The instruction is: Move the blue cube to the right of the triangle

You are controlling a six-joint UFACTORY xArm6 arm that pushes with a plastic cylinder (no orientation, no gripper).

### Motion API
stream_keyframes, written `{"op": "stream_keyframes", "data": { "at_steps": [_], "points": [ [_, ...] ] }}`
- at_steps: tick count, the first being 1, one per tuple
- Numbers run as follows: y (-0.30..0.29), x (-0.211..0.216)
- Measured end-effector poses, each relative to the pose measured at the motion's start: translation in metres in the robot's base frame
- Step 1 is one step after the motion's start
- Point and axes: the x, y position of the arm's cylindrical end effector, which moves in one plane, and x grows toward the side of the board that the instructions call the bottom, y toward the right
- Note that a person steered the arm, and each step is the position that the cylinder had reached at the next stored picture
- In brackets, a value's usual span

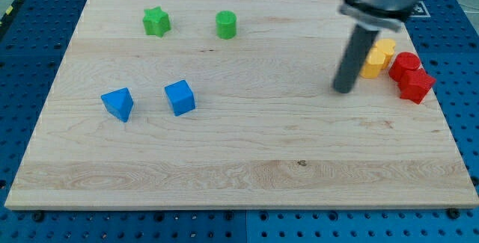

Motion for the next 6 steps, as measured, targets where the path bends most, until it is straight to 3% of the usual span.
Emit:
{"op": "stream_keyframes", "data": {
  "at_steps": [2,5,6],
  "points": [
    [-0.164,-0.01],
    [-0.267,0.001],
    [-0.278,0.021]
  ]
}}
